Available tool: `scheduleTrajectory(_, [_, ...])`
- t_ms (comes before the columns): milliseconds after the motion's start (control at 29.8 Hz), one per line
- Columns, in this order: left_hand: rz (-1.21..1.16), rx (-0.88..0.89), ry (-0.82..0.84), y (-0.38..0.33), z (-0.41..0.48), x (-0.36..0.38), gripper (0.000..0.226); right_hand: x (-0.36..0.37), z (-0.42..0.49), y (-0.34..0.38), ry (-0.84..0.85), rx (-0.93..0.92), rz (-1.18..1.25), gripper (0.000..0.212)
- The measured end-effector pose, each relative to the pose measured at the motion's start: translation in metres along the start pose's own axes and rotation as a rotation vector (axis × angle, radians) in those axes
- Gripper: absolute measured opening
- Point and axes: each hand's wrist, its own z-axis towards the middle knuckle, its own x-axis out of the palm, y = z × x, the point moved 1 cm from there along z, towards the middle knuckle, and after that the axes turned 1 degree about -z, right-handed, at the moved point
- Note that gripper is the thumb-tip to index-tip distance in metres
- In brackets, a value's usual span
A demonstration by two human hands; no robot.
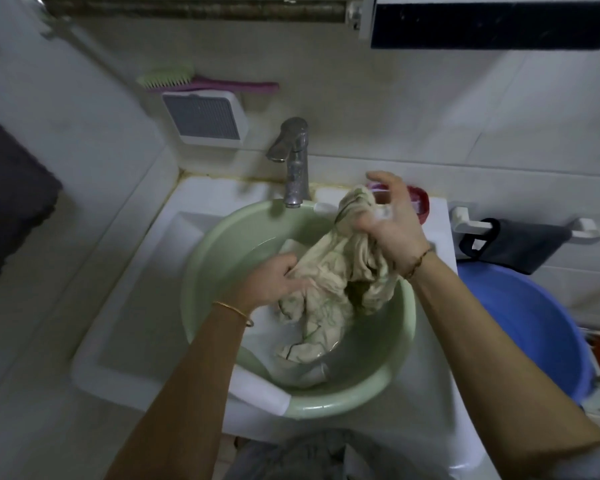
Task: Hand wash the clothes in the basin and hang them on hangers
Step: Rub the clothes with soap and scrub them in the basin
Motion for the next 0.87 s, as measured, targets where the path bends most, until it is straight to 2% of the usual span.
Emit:
scheduleTrajectory(34, [-0.049, 0.052, -0.018, -0.009, -0.001, -0.008, 0.038, 0.0, -0.002, 0.002, 0.109, -0.053, -0.16, 0.061])
scheduleTrajectory(67, [-0.101, 0.095, -0.03, -0.022, -0.003, -0.016, 0.033, 0.002, -0.005, 0.005, 0.267, -0.077, -0.284, 0.062])
scheduleTrajectory(134, [-0.13, 0.167, -0.06, -0.047, -0.005, -0.028, 0.016, 0.012, -0.012, 0.004, 0.603, -0.057, -0.419, 0.064])
scheduleTrajectory(168, [-0.097, 0.225, -0.084, -0.059, -0.005, -0.032, 0.02, 0.018, -0.014, 0.002, 0.696, -0.053, -0.457, 0.06])
scheduleTrajectory(202, [-0.064, 0.271, -0.098, -0.068, -0.007, -0.035, 0.025, 0.022, -0.014, -0.001, 0.709, -0.045, -0.493, 0.052])
scheduleTrajectory(302, [-0.014, 0.262, -0.154, -0.067, -0.01, -0.042, 0.026, 0.018, -0.009, -0.007, 0.544, 0.035, -0.489, 0.023])
scheduleTrajectory(370, [0.053, 0.139, -0.102, -0.056, -0.014, -0.049, 0.024, 0.009, -0.006, -0.012, 0.453, 0.136, -0.298, 0.017])
scheduleTrajectory(470, [0.248, 0.018, 0.136, -0.043, -0.017, -0.05, 0.027, 0.004, -0.008, -0.016, 0.375, 0.227, 0.024, 0.011])
scheduleTrajectory(538, [0.278, -0.031, 0.162, -0.036, -0.017, -0.049, 0.024, 0.008, -0.009, -0.019, 0.308, 0.255, 0.22, 0.009])
scheduleTrajectory(605, [0.067, -0.075, 0.062, -0.028, -0.017, -0.046, 0.026, 0.008, -0.006, -0.02, 0.193, 0.285, 0.333, 0.011])
scheduleTrajectory(672, [-0.397, -0.077, -0.068, -0.025, -0.02, -0.044, 0.03, 0.006, 0.0, -0.023, 0.067, 0.292, 0.32, 0.015])
scheduleTrajectory(739, [-0.858, -0.04, -0.158, -0.033, -0.022, -0.037, 0.023, 0.008, 0.0, -0.023, -0.015, 0.252, 0.183, 0.015])
scheduleTrajectory(773, [-0.97, -0.047, -0.203, -0.038, -0.023, -0.03, 0.012, 0.013, -0.003, -0.02, -0.035, 0.198, 0.092, 0.015])
scheduleTrajectory(807, [-1.074, -0.08, -0.215, -0.046, -0.021, -0.022, 0.011, 0.02, -0.007, -0.016, -0.036, 0.125, -0.008, 0.016])
scheduleTrajectory(874, [-1.338, -0.263, -0.151, -0.059, -0.017, -0.004, 0.036, 0.041, -0.025, -0.002, 0.044, -0.013, -0.247, 0.021])
